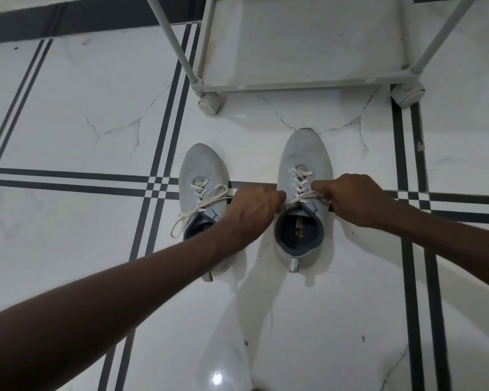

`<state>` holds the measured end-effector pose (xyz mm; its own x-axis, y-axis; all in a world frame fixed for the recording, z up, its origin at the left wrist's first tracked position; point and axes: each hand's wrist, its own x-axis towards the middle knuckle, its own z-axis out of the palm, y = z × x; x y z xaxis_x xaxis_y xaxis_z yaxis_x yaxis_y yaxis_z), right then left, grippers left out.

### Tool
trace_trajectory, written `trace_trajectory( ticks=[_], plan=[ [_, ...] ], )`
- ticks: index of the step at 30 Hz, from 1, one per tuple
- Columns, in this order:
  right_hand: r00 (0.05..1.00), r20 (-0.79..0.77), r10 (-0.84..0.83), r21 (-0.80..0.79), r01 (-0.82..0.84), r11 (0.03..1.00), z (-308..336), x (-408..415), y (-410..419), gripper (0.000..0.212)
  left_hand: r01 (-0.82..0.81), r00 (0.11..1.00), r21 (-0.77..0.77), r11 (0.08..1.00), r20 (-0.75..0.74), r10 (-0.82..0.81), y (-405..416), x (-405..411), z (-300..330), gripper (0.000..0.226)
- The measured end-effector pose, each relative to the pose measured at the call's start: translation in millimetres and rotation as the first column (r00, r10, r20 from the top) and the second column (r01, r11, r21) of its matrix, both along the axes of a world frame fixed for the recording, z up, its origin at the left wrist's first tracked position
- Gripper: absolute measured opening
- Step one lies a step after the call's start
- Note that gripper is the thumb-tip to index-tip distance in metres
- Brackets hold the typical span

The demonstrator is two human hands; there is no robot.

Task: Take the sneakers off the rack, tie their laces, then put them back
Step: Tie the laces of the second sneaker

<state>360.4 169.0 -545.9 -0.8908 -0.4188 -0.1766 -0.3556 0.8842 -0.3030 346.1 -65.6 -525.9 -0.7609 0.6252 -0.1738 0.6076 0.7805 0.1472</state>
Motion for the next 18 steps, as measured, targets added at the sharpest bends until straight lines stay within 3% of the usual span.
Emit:
trace_trajectory(
  ticks=[2,6,11,14,16,18],
  plan=[
    [0.998,-0.039,0.053,0.062,-0.051,0.997,0.3,2.1,0.5,0.014,0.068,0.997,0.020,0.997,0.032,-0.068,-8.5,-1.9,-1.9,0.042],
    [0.996,-0.038,0.076,0.068,-0.073,0.995,0.9,2.7,-2.2,0.012,0.087,0.990,0.013,0.996,0.110,-0.088,-17.3,-2.5,-2.2,0.023],
    [0.999,-0.043,0.028,0.083,-0.024,0.996,0.6,7.6,-6.8,0.015,0.052,0.981,-0.027,0.998,0.188,-0.046,-13.2,-7.4,5.4,0.017],
    [0.971,-0.216,-0.105,0.040,0.117,0.992,8.5,12.4,-1.5,0.037,-0.085,0.989,0.059,0.995,0.124,0.077,-25.4,-8.5,22.3,0.040],
    [0.922,-0.278,-0.269,-0.118,0.246,0.962,18.5,28.5,-0.8,0.045,-0.287,0.947,0.066,0.956,0.173,0.272,-48.0,-10.8,36.8,0.061],
    [0.887,-0.146,-0.438,-0.239,0.398,0.886,23.6,50.9,-7.5,0.041,-0.444,0.859,-0.034,0.896,0.268,0.436,-78.0,-13.7,53.5,0.085]
  ],
)
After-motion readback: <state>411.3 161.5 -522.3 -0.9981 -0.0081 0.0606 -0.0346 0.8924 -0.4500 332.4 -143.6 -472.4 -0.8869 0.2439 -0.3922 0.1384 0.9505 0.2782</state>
